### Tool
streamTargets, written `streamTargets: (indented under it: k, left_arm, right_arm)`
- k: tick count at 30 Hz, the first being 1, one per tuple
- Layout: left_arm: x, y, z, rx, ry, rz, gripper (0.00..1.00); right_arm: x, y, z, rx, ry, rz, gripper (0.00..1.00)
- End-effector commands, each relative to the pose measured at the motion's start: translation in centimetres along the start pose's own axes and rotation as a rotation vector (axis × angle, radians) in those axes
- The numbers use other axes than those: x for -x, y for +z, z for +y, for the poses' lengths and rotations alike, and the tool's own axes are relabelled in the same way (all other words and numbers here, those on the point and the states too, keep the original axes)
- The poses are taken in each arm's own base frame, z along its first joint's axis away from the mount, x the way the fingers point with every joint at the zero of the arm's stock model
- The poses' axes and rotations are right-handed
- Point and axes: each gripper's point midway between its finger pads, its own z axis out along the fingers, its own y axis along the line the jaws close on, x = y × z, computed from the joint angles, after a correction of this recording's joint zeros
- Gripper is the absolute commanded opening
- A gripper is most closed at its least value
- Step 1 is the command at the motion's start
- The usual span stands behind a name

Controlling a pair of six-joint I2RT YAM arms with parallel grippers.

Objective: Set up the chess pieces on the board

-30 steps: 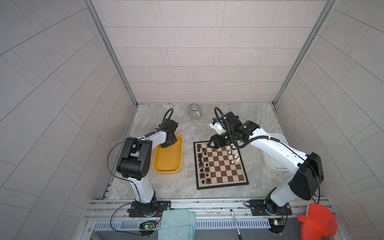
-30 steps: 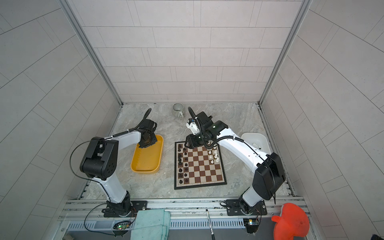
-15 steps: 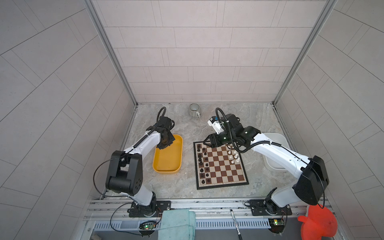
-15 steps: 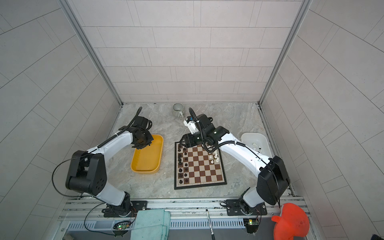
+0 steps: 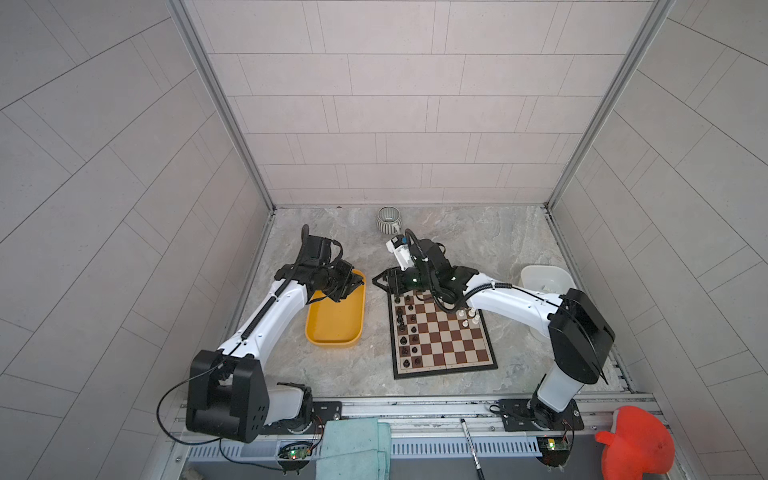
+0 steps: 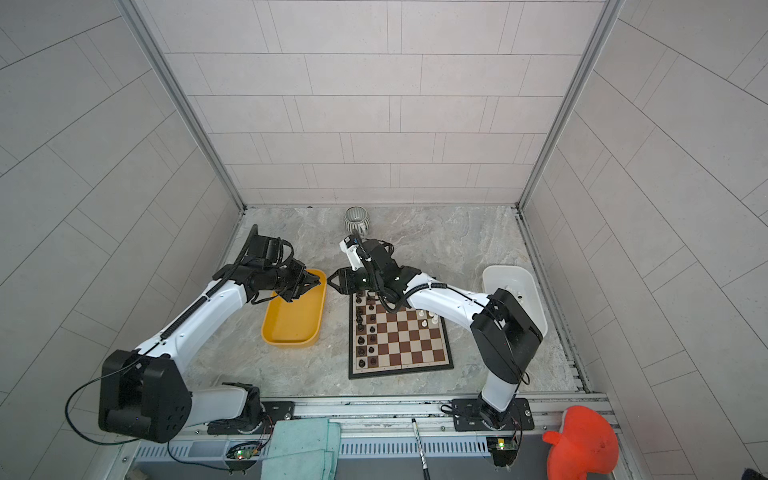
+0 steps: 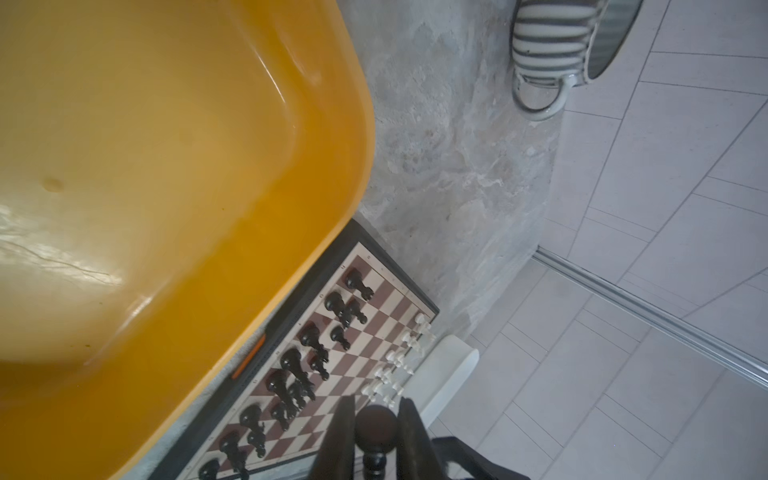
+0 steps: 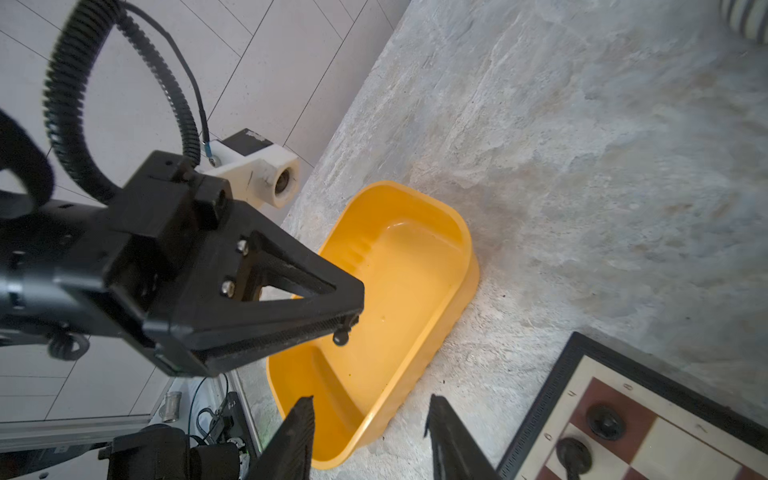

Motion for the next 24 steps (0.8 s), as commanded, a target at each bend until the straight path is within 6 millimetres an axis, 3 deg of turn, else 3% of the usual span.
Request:
streamTargets:
  k: [1,24]
  left_arm:
    - [-1.4,-1.1,-2.7,-0.109,-0.03,0.056,0.15]
    - [-2.4,-2.0,-4.2,-0.15,-0.024,0.075,0.15]
  right_arm:
    - [2.5,0.6,1.7,0.038,0.023,-0.084,0.43]
    - [1.8,2.4,1.7,0.038,0.054,-0.047,0.26]
